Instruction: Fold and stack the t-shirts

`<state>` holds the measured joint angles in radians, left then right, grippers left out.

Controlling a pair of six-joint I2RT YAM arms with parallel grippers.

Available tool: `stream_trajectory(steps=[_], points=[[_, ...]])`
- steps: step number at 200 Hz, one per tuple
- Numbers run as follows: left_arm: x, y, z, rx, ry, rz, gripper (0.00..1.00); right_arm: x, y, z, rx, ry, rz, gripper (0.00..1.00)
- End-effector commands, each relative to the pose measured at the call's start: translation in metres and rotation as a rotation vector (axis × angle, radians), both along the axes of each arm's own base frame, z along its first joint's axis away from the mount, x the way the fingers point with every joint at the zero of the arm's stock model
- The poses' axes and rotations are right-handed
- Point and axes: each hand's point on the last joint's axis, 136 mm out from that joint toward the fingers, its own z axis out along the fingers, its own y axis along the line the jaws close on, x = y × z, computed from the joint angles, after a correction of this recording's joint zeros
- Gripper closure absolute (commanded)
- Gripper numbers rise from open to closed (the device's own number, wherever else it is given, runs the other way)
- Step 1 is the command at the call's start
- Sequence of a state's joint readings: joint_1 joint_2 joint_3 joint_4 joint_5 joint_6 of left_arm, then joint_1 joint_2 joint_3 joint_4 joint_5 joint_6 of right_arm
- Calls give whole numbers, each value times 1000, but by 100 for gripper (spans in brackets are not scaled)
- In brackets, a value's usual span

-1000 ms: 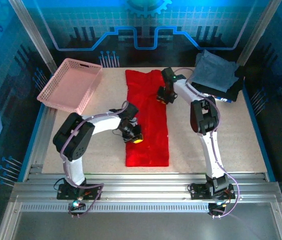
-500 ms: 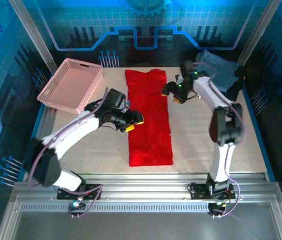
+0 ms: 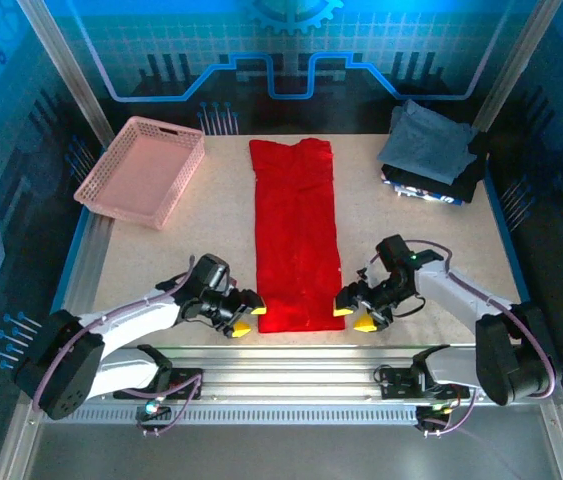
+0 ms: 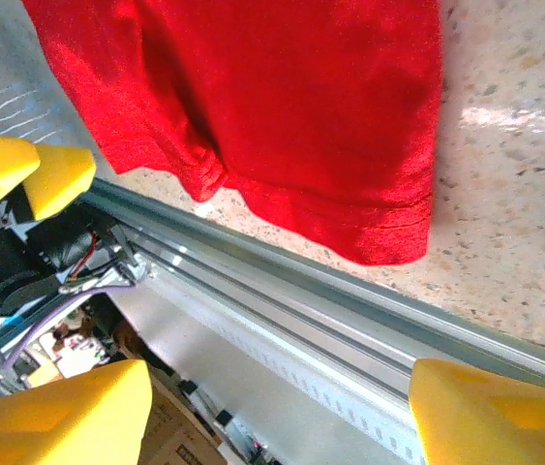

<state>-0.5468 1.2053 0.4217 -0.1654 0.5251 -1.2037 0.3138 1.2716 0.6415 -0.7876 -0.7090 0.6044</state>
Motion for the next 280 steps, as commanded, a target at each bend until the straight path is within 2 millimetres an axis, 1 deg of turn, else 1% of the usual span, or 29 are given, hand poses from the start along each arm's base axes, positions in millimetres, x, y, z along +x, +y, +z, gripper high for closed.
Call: stream_trajectory(steps=[1, 8, 34, 54, 90, 105, 123, 138, 148, 152, 153, 158, 163, 164, 171, 172, 184, 190, 215, 232, 249, 259, 262, 264, 267, 280], points=[[8, -19, 9, -95, -26, -17, 37, -5, 9, -5, 60, 3, 28, 29], [7, -20, 6, -92, -20, -21, 39, -6, 10, -11, 54, 4, 32, 29], [1, -19, -6, -54, 15, -32, 41, -6, 10, -21, 31, 7, 58, 29], [0, -18, -10, -34, 19, -37, 41, -3, 9, -29, 10, 12, 63, 30], [-3, -18, -16, -5, 35, -63, 43, 8, 12, -39, -7, 5, 80, 30], [-3, -18, -20, 8, 41, -69, 46, 13, 13, -46, -16, 8, 88, 33], [-2, -20, -26, 18, 51, -82, 54, 22, 15, -52, -27, 8, 93, 40], [2, -23, -26, 28, 47, -99, 61, 29, 20, -53, -18, 0, 102, 47], [5, -25, -25, 38, 42, -113, 66, 31, 23, -53, -19, 2, 112, 60], [6, -25, -25, 45, 42, -119, 69, 31, 23, -54, -23, 7, 116, 67], [7, -26, -24, 46, 41, -122, 70, 31, 23, -54, -23, 7, 116, 67], [8, -26, -24, 53, 41, -130, 75, 31, 24, -55, -25, 13, 120, 75], [9, -27, -24, 58, 42, -139, 80, 30, 23, -56, -28, 20, 122, 81], [9, -27, -24, 60, 43, -141, 81, 30, 24, -55, -28, 21, 123, 84], [10, -28, -22, 66, 45, -152, 87, 30, 23, -55, -29, 26, 126, 90], [10, -28, -22, 67, 45, -153, 88, 30, 24, -55, -30, 26, 127, 92], [9, -26, -17, 81, 41, -159, 97, 29, 22, -52, -37, 27, 135, 99], [8, -24, -15, 89, 41, -159, 100, 29, 22, -49, -38, 25, 136, 100], [2, -15, -4, 115, 37, -154, 100, 22, 20, -36, -47, 30, 152, 100], [7, -14, 7, 128, 1, -152, 100, 21, 19, -25, -50, 21, 154, 100], [21, -16, 25, 129, -46, -139, 100, 28, 20, -10, -49, -13, 150, 100], [35, -19, 36, 108, -73, -120, 100, 36, 20, 0, -61, -41, 148, 100], [39, -20, 38, 102, -77, -110, 100, 36, 19, 0, -67, -39, 148, 100], [43, -21, 41, 96, -83, -106, 100, 43, 21, 6, -65, -60, 146, 100], [49, -20, 45, 91, -88, -94, 100, 47, 21, 10, -68, -74, 145, 100], [74, -17, 59, 87, -121, -60, 100, 63, 19, 17, -104, -108, 139, 100]])
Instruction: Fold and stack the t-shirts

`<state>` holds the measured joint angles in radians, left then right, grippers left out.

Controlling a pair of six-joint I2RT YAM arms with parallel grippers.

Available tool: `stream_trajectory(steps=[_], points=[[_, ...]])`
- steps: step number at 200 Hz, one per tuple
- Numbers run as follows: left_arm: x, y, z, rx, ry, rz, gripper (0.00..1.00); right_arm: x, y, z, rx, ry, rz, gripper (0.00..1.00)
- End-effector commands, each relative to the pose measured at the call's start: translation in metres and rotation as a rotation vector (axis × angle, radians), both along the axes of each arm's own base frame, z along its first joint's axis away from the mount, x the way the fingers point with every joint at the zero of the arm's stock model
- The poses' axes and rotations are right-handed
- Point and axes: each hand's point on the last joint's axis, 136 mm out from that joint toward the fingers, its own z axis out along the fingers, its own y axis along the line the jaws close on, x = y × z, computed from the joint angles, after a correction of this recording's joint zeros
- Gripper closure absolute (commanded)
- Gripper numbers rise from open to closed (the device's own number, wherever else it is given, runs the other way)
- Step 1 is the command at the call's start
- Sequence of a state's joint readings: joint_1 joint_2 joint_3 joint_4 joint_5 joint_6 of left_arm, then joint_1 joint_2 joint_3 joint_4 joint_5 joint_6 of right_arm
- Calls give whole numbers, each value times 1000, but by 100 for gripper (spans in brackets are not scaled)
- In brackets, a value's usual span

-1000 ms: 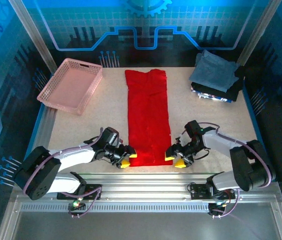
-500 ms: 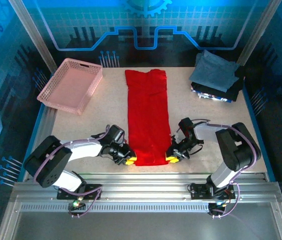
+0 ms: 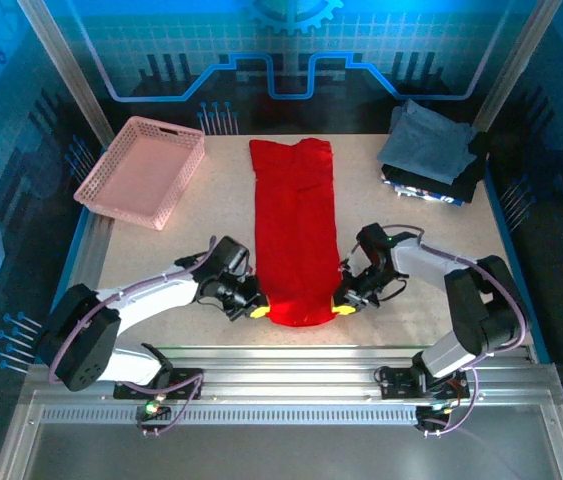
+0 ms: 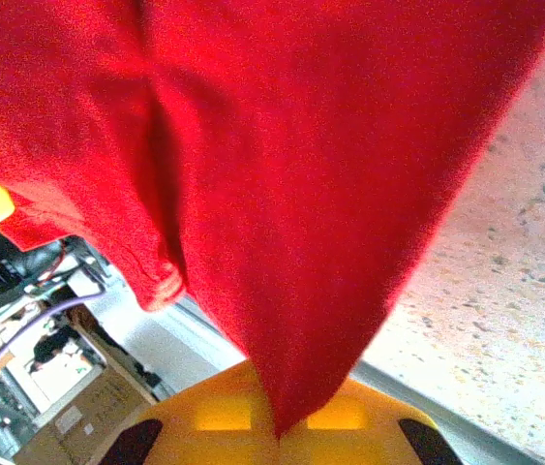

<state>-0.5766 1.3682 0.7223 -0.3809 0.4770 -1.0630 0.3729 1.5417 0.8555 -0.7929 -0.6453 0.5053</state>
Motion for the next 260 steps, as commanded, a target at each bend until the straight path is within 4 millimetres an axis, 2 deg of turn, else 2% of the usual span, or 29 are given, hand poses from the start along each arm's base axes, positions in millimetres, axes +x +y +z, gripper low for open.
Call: stream_trajectory(steps=[1, 21, 43, 81, 121, 158, 164, 165, 169, 221, 260], points=[[42, 7, 30, -2, -76, 49, 100, 23, -2, 26, -43, -80, 14, 100], [84, 13, 52, -11, -131, 69, 100, 56, -1, 35, -60, -126, 0, 100], [127, 20, 66, -10, -176, 78, 100, 99, -1, 41, -90, -174, -18, 100], [191, 30, 60, 2, -201, 96, 100, 185, -3, 30, -141, -234, -106, 100], [244, 43, 54, 16, -236, 131, 100, 251, -4, 32, -165, -286, -123, 100], [275, 55, 44, 14, -247, 170, 100, 289, -11, 31, -162, -303, -148, 100], [280, 56, 41, 15, -248, 171, 100, 294, -12, 36, -156, -313, -156, 100], [281, 57, 41, 15, -248, 172, 100, 296, -12, 29, -159, -301, -155, 100], [284, 57, 40, 14, -251, 173, 100, 298, -13, 26, -161, -296, -156, 100], [317, 54, 12, 8, -231, 160, 100, 328, -10, 9, -117, -283, -205, 100], [340, 52, 0, 14, -238, 160, 100, 355, -9, -3, -76, -290, -295, 100]])
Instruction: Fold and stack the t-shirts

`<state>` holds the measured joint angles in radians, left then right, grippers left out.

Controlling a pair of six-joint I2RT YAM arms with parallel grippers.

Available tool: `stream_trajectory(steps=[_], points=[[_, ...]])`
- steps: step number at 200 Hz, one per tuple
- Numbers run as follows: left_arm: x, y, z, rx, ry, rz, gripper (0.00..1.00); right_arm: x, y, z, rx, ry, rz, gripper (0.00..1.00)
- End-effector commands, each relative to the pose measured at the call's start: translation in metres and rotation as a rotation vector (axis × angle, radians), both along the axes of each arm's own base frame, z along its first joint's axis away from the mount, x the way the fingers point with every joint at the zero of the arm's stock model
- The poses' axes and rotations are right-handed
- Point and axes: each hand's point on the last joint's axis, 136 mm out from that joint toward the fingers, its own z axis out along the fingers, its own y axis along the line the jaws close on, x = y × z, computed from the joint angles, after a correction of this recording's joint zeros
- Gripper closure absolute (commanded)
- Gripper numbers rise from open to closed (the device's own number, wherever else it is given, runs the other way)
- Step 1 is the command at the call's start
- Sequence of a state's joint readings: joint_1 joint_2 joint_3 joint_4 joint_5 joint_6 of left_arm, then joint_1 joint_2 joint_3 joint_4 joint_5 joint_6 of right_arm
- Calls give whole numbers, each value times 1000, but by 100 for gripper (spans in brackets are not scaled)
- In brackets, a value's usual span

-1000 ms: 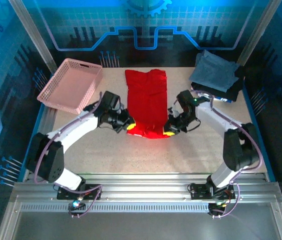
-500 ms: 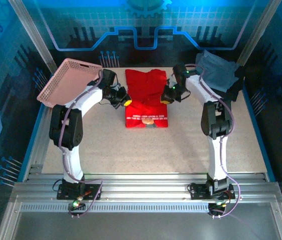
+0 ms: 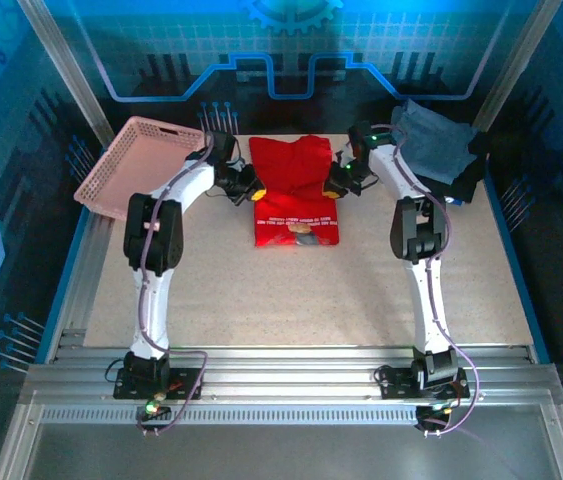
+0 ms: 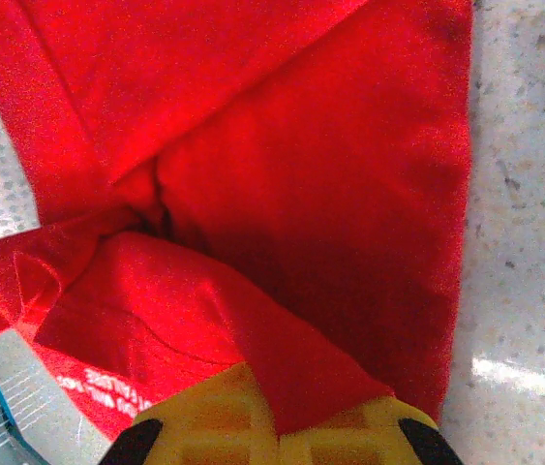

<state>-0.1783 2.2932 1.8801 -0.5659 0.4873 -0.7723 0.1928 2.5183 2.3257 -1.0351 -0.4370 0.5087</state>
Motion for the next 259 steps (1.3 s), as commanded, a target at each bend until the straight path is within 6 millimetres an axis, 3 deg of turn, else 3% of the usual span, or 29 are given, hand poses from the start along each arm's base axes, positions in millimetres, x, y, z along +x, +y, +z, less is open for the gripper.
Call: stream_trajectory(steps=[1, 8, 13, 21, 28, 42, 52, 63, 74, 83, 93, 103, 110, 111, 112, 140, 159, 187, 222, 259], points=[[15, 3, -2, -6, -12, -15, 100, 22, -3, 0, 66, -8, -80, 99], [19, 1, -3, -13, -11, -17, 94, 29, -4, -2, 74, -18, -97, 94], [23, 1, -3, -17, -16, -19, 88, 37, -7, -3, 81, -26, -117, 83], [31, 2, 0, -23, -24, -13, 73, 49, -9, -1, 117, -32, -153, 67], [40, 3, 9, -42, -44, 0, 60, 61, -7, 8, 183, -47, -176, 62], [61, 5, 46, -94, -111, 36, 49, 95, -9, 52, 299, -164, -236, 54], [75, 10, 85, -127, -183, 65, 46, 111, -14, 97, 344, -282, -244, 50], [86, 22, 136, -151, -281, 98, 44, 117, -22, 144, 370, -384, -246, 47], [86, 37, 185, -156, -376, 131, 41, 106, -32, 189, 387, -445, -227, 46], [80, 48, 213, -148, -435, 151, 37, 89, -39, 210, 360, -458, -204, 46], [68, 57, 239, -143, -481, 163, 35, 65, -45, 223, 298, -459, -174, 46], [53, 62, 248, -136, -490, 163, 35, 39, -46, 232, 254, -461, -136, 46], [40, 63, 252, -126, -496, 153, 35, 22, -45, 233, 241, -453, -118, 45], [38, 63, 251, -123, -493, 152, 35, 22, -45, 217, 236, -417, -120, 45], [36, 64, 256, -121, -505, 149, 35, 19, -45, 217, 236, -416, -118, 45], [-21, 63, 213, -129, -421, 138, 33, -45, -47, 196, 218, -394, -105, 37], [-65, 60, 164, -129, -325, 111, 32, -89, -47, 156, 218, -309, -93, 36], [-115, 47, 106, -215, -219, 78, 32, -134, -40, 101, 250, -209, -73, 35], [-144, 20, 54, -283, -109, 28, 33, -149, -29, 49, 311, -147, -80, 35], [-138, 5, 11, -278, -32, 36, 35, -139, -8, 6, 343, -68, -60, 35]])
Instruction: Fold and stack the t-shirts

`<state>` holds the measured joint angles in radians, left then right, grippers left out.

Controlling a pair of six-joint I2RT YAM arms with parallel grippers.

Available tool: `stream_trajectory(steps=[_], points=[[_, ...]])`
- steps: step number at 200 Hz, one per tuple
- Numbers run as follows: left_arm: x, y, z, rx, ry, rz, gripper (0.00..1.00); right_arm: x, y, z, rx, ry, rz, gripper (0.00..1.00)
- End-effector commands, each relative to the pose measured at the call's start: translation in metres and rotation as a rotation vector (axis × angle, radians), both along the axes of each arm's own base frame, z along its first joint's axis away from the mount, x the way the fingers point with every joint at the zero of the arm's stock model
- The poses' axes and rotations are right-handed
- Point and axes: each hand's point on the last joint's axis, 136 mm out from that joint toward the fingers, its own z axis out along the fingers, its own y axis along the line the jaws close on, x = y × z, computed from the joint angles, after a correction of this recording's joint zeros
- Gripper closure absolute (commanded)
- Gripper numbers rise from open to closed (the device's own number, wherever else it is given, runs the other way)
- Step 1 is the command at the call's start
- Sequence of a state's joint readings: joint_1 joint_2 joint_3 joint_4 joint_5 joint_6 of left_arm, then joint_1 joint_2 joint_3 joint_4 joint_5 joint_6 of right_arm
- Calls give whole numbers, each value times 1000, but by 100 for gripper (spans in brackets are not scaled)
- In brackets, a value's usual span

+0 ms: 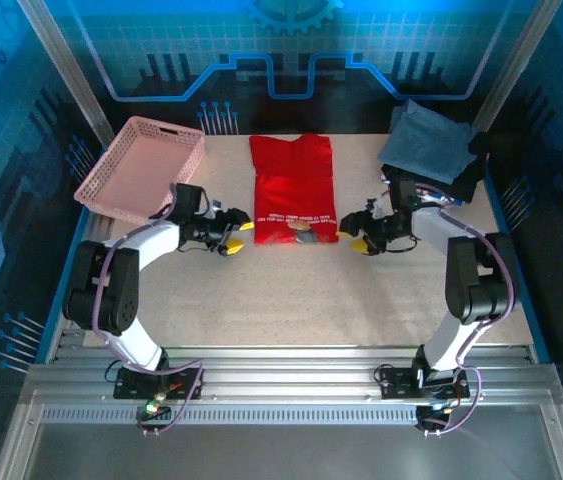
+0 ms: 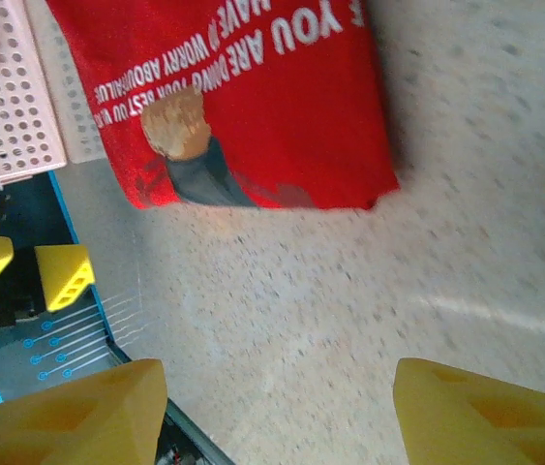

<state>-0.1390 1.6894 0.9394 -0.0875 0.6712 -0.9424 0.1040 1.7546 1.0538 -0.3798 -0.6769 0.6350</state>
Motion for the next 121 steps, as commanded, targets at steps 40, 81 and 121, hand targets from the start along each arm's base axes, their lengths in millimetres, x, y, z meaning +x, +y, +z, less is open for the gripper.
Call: stream_trajectory(steps=[40, 81, 121], points=[[22, -17, -38, -22, 44, -14, 37, 34, 37, -38, 49, 13, 52, 36], [36, -31, -52, -24, 53, -27, 38, 48, 35, -53, 18, 29, 24, 39], [54, -43, -64, -16, 56, -34, 57, 57, 36, -57, 9, 50, 25, 68]])
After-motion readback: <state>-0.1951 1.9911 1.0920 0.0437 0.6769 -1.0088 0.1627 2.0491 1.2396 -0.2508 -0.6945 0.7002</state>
